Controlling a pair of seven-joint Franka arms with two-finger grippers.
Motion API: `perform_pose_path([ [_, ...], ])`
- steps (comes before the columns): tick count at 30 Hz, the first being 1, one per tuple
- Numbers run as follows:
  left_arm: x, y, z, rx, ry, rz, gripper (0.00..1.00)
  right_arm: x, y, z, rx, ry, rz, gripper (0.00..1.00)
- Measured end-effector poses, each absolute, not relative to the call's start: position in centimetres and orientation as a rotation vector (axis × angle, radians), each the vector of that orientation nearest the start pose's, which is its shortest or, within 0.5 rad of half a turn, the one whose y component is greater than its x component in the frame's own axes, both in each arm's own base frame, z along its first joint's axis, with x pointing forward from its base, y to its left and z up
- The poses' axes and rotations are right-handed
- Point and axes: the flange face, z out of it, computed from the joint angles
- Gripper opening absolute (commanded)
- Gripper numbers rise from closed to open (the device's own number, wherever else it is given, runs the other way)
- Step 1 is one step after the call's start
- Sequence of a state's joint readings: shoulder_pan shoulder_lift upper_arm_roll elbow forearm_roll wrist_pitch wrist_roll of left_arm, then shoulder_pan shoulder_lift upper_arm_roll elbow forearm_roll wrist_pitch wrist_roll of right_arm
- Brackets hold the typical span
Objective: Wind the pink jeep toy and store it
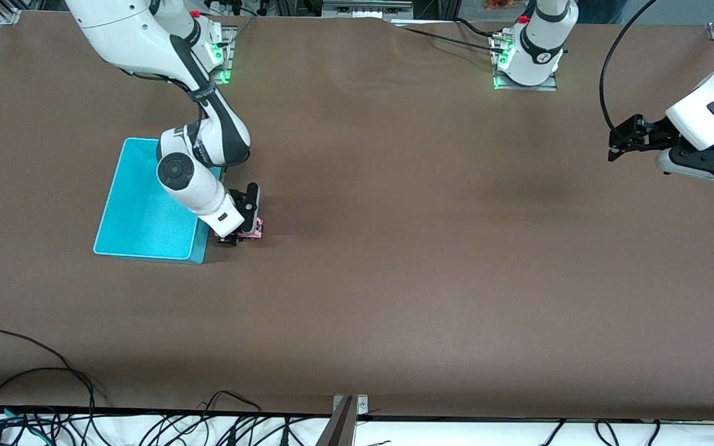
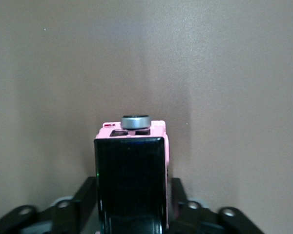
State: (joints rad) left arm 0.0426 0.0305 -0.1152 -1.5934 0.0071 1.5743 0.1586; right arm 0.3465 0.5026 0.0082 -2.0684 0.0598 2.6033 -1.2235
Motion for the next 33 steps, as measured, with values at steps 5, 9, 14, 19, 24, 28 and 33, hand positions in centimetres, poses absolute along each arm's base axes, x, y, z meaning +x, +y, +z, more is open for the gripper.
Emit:
perform_pose_path([
  [5, 55.4, -3.8, 59.5, -3.117, 0.358, 0.079, 1.00, 56.1, 20.6, 19.3, -2.260, -2.163, -0.090, 0.16],
  [9, 55.1, -3.8, 59.7, -3.116, 0.357, 0.072, 1.00, 56.9, 21.0, 20.2, -2.261, -2.166, -0.106, 0.15],
  [14, 55.0, -3.8, 59.7, -3.115, 0.357, 0.071, 1.00, 58.5, 21.6, 23.1, -2.245, -2.159, -0.064, 0.16],
  [19, 55.0, -3.8, 59.7, -3.115, 0.357, 0.070, 1.00, 60.3, 21.8, 28.8, -2.233, -2.142, -0.008, 0.16],
  [24, 55.0, -3.8, 59.7, -3.116, 0.358, 0.070, 1.00, 61.5, 18.7, 35.4, -2.275, -2.085, 0.061, 0.16],
  [28, 55.0, -3.8, 59.7, -3.116, 0.358, 0.070, 1.00, 61.7, 14.0, 39.1, -2.311, -2.017, 0.139, 0.16],
  [33, 55.0, -3.9, 59.7, -3.118, 0.359, 0.070, 1.00, 61.0, 7.9, 42.1, -2.324, -1.936, 0.203, 0.16],
])
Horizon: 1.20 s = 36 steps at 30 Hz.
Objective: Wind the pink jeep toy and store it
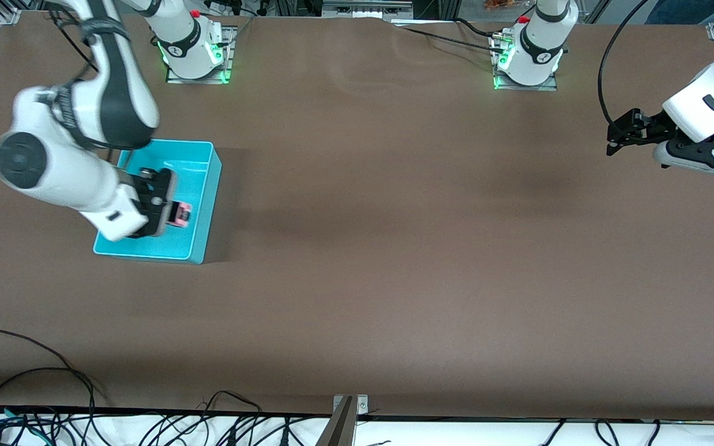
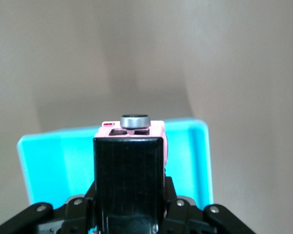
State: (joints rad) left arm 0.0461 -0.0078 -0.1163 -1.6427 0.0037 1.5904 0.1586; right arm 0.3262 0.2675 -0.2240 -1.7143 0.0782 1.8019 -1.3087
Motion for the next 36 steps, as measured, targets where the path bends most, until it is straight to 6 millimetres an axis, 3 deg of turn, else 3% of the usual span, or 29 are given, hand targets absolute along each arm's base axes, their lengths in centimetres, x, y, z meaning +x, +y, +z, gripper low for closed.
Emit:
perform_pose_path([
  [5, 55.0, -3.9, 59.7, -3.118, 0.359, 0.070, 1.00, 60.0, 2.5, 42.3, -2.250, -1.920, 0.233, 0.16],
  [7, 55.0, -3.9, 59.7, -3.118, 0.359, 0.070, 1.00, 59.4, 0.9, 41.3, -2.224, -1.907, 0.240, 0.16],
  [12, 55.0, -3.9, 59.7, -3.118, 0.360, 0.070, 1.00, 57.2, -1.8, 36.7, -2.142, -1.886, 0.250, 0.16],
  [18, 55.0, -3.9, 59.7, -3.118, 0.360, 0.070, 1.00, 54.3, -2.7, 30.7, -2.127, -1.900, 0.238, 0.16],
  [22, 55.0, -3.9, 59.7, -3.118, 0.360, 0.070, 1.00, 52.3, -2.9, 27.7, -2.137, -1.912, 0.230, 0.16],
  [31, 55.0, -3.9, 59.7, -3.118, 0.360, 0.070, 1.00, 48.9, -2.8, 23.2, -2.103, -1.947, 0.124, 0.16],
  [36, 55.0, -3.9, 59.7, -3.118, 0.360, 0.070, 1.00, 47.1, -2.9, 21.2, -2.084, -1.959, 0.062, 0.22],
])
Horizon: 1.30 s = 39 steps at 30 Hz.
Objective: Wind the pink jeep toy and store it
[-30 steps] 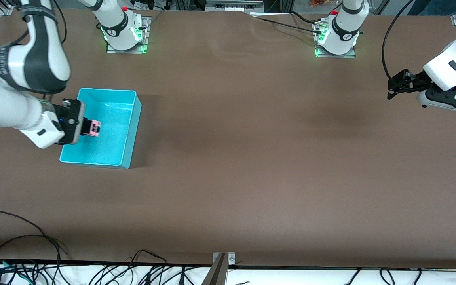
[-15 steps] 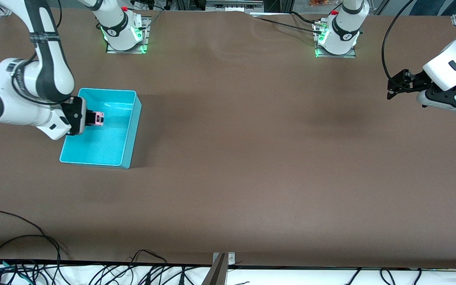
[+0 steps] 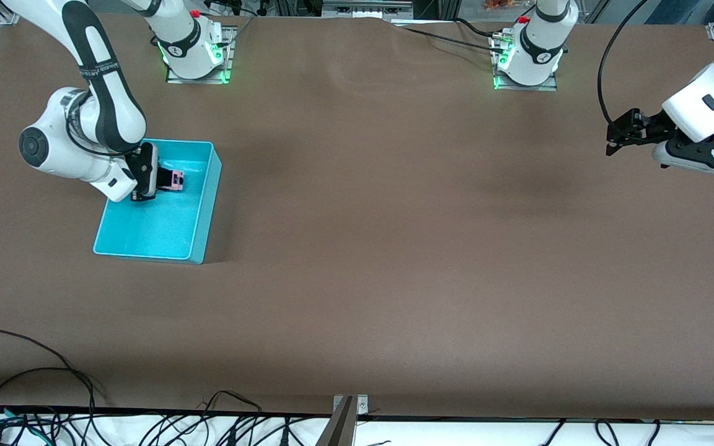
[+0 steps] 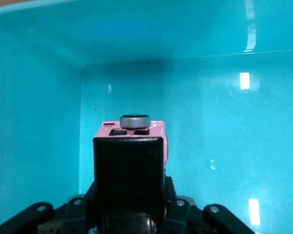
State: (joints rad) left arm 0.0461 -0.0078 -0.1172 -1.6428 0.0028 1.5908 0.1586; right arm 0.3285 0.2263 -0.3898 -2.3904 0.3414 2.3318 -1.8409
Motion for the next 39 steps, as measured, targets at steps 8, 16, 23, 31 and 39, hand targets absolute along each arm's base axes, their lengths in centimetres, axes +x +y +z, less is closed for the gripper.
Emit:
perform_pose_path([
  [8, 55.0, -3.9, 59.7, -3.118, 0.360, 0.070, 1.00, 46.6, -2.5, 20.4, -2.085, -1.934, 0.039, 1.00],
  [16, 55.0, -3.9, 59.7, -3.119, 0.360, 0.070, 1.00, 46.7, -2.4, 20.5, -2.086, -1.936, 0.036, 1.00],
  [23, 55.0, -3.9, 59.7, -3.119, 0.360, 0.070, 1.00, 48.3, -2.2, 22.1, -2.085, -1.959, -0.004, 1.00],
  [31, 55.0, -3.9, 59.7, -3.119, 0.360, 0.070, 1.00, 53.4, -1.1, 28.3, -2.117, -1.922, -0.087, 1.00],
  [39, 55.0, -3.9, 59.7, -3.119, 0.360, 0.070, 1.00, 57.2, -0.3, 35.8, -2.326, -1.603, -0.081, 1.00],
])
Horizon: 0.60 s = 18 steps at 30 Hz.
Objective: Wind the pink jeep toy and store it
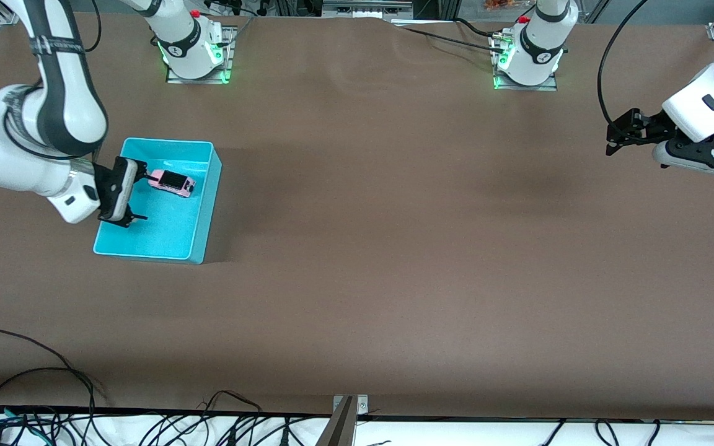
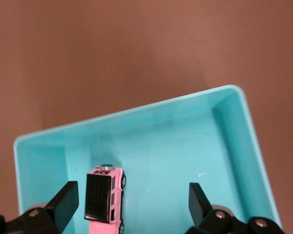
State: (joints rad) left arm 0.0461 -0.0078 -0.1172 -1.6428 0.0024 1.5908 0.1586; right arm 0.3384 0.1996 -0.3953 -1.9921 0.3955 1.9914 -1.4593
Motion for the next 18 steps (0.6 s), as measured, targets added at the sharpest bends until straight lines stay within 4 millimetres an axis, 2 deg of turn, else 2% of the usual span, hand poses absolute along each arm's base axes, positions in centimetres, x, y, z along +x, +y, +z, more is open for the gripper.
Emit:
perform_pose_path([
  [9, 55.0, -4.0, 59.7, -3.119, 0.362, 0.070, 1.00, 59.9, -0.1, 44.5, -2.597, -1.197, -0.032, 1.00],
  [13, 55.0, -4.0, 59.7, -3.119, 0.362, 0.070, 1.00, 60.5, 0.2, 48.5, -2.700, -1.003, -0.006, 1.00],
  [18, 55.0, -4.0, 59.7, -3.119, 0.362, 0.070, 1.00, 60.9, -0.2, 52.3, -2.847, -0.796, 0.020, 1.00],
])
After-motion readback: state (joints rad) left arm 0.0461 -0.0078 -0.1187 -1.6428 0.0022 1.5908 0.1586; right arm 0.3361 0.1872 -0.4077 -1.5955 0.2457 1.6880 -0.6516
